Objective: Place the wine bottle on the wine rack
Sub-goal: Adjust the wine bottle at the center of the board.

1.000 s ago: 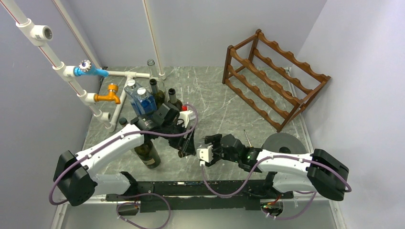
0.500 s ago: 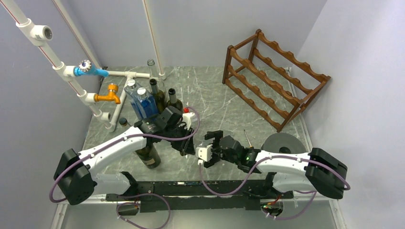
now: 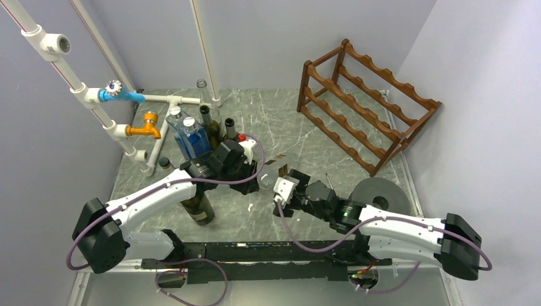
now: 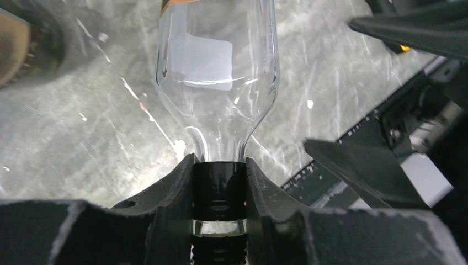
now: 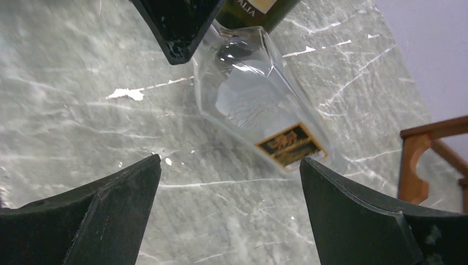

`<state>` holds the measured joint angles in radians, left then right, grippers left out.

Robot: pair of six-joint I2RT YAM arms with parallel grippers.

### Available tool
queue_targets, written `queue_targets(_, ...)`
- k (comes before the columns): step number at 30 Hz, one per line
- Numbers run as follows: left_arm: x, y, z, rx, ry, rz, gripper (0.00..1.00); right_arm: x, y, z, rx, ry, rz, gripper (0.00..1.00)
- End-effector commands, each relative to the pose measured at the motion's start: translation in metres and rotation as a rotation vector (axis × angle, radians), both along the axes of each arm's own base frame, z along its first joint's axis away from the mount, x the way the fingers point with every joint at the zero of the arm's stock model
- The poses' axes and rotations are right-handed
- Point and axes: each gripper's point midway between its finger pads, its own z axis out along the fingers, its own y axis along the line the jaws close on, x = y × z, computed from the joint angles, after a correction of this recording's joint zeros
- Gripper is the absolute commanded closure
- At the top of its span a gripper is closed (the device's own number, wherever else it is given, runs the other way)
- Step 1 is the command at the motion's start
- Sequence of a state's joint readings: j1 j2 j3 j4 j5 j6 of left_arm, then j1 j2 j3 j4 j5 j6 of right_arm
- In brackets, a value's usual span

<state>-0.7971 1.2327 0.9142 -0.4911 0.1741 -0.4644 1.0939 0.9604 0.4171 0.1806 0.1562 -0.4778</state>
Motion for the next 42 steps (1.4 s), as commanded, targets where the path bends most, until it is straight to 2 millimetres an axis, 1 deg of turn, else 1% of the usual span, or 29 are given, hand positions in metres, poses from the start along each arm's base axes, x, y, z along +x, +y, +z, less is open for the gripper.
queue_targets(1, 0.047, -0.025, 0.044, -0.117, -0.187, 0.069, 1.00, 0.001, -0.010, 0.026, 0.213, 0.175, -0.203, 0.00)
queue_targets(2, 0.047, -0.030, 0.043, -0.122, -0.183, 0.054, 1.00, 0.006, -0.016, 0.031, 0.265, 0.198, -0.281, 0.00)
queue_targets(5, 0.046, -0.048, 0.036, -0.114, -0.162, 0.015, 1.00, 0.028, -0.045, 0.042, 0.423, 0.235, -0.579, 0.00)
queue_targets(6, 0.045, -0.054, 0.032, -0.104, -0.156, 0.006, 1.00, 0.035, -0.058, 0.043, 0.462, 0.236, -0.684, 0.00)
queue_targets(8, 0.042, -0.063, 0.022, -0.073, -0.144, 0.008, 1.00, 0.044, -0.080, 0.041, 0.492, 0.245, -0.835, 0.00)
queue_targets(11, 0.040, -0.070, 0.000, -0.019, -0.101, 0.038, 1.00, 0.054, -0.103, 0.041, 0.518, 0.291, -0.957, 0.00)
queue_targets(14, 0.035, -0.076, -0.020, 0.015, -0.069, 0.047, 1.00, 0.066, -0.131, 0.049, 0.611, 0.338, -1.070, 0.00)
queue_targets(18, 0.036, -0.075, -0.046, 0.078, -0.047, 0.091, 1.00, 0.081, -0.164, 0.051, 0.690, 0.396, -1.172, 0.00)
queue_targets(21, 0.032, -0.076, -0.058, 0.138, -0.049, 0.092, 1.00, 0.084, -0.166, 0.046, 0.670, 0.443, -1.190, 0.00)
queue_targets(22, 0.031, -0.076, -0.060, 0.159, -0.052, 0.093, 0.96, 0.084, -0.167, 0.044, 0.664, 0.454, -1.202, 0.00)
queue_targets(27, 0.024, -0.081, -0.067, 0.178, -0.058, 0.066, 0.60, 0.084, -0.163, 0.032, 0.627, 0.512, -1.229, 0.00)
queue_targets(28, 0.022, -0.082, -0.068, 0.178, -0.054, 0.058, 0.55, 0.084, -0.162, 0.031, 0.625, 0.519, -1.226, 0.00)
queue_targets(30, 0.021, -0.082, -0.070, 0.181, -0.049, 0.047, 0.48, 0.084, -0.162, 0.031, 0.626, 0.524, -1.237, 0.00)
queue_targets(32, 0.019, -0.084, -0.068, 0.169, -0.047, 0.029, 0.40, 0.085, -0.163, 0.029, 0.613, 0.531, -1.258, 0.00)
queue_targets(33, 0.018, -0.086, -0.065, 0.157, -0.048, 0.020, 0.32, 0.085, -0.163, 0.028, 0.598, 0.539, -1.264, 0.00)
queue_targets(35, 0.015, -0.090, -0.057, 0.129, -0.050, -0.006, 0.21, 0.085, -0.162, 0.030, 0.582, 0.565, -1.296, 0.00)
queue_targets(36, 0.014, -0.092, -0.051, 0.115, -0.054, -0.019, 0.15, 0.084, -0.161, 0.029, 0.569, 0.585, -1.310, 0.00)
queue_targets(37, 0.013, -0.093, -0.044, 0.097, -0.059, -0.031, 0.12, 0.082, -0.159, 0.028, 0.560, 0.607, -1.311, 0.00)
queue_targets(39, 0.010, -0.094, -0.025, 0.063, -0.079, -0.057, 0.01, 0.080, -0.152, 0.029, 0.559, 0.649, -1.293, 0.00)
queue_targets(41, 0.005, -0.091, -0.001, 0.029, -0.113, -0.094, 0.00, 0.077, -0.144, 0.029, 0.585, 0.693, -1.271, 0.00)
queue_targets(42, 0.004, -0.087, 0.014, 0.013, -0.140, -0.105, 0.01, 0.076, -0.140, 0.030, 0.600, 0.714, -1.260, 0.00)
